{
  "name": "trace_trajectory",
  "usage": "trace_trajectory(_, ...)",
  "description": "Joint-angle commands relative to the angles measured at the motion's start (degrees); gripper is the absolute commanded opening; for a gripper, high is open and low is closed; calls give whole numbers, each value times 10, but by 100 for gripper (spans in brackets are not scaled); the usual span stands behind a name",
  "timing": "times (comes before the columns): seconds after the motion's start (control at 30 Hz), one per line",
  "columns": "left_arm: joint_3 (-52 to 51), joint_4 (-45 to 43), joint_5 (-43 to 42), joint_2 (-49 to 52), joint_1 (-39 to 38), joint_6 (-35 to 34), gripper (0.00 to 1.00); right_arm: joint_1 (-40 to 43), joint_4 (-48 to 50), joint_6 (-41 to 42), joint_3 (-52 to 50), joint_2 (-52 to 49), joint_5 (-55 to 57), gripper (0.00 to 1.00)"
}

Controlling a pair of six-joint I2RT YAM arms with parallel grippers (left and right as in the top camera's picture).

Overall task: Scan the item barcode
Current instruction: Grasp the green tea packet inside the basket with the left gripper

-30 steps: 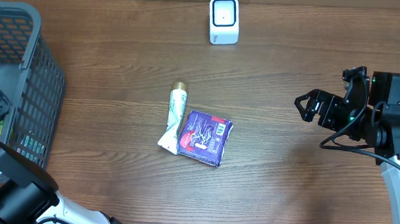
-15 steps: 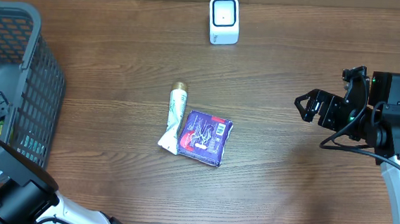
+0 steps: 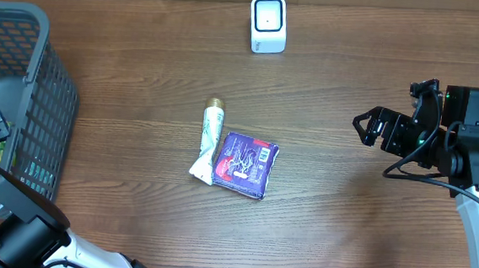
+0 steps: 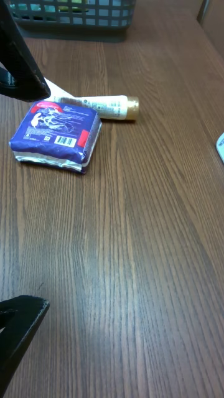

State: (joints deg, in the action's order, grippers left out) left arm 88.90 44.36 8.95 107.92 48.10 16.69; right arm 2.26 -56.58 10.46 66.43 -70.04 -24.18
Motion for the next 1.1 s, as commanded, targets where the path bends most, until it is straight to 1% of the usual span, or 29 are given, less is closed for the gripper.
trace_trajectory(0.0, -22, -10, 7, 6, 0, 47, 58, 2, 3, -4, 11, -2, -3, 100)
trace_trajectory(0.33, -34, -40, 15, 6, 0, 52, 56, 2, 3, -4, 11, -2, -3, 100)
trace_trajectory(0.5, -34, -57, 24, 13, 0, 52, 58, 2, 3, -5, 11, -2, -3, 100)
trace_trajectory(0.63, -34, -59, 24, 43, 1, 57, 60, 2, 3, -5, 11, -2, -3, 100)
trace_trajectory(0.93, -34, -68, 24, 104, 3, 61, 55, 2, 3, -5, 11, -2, -3, 100)
trace_trajectory(1.07, -34, -74, 24, 110, 5, 61, 57, 2, 3, -5, 11, -2, -3, 100)
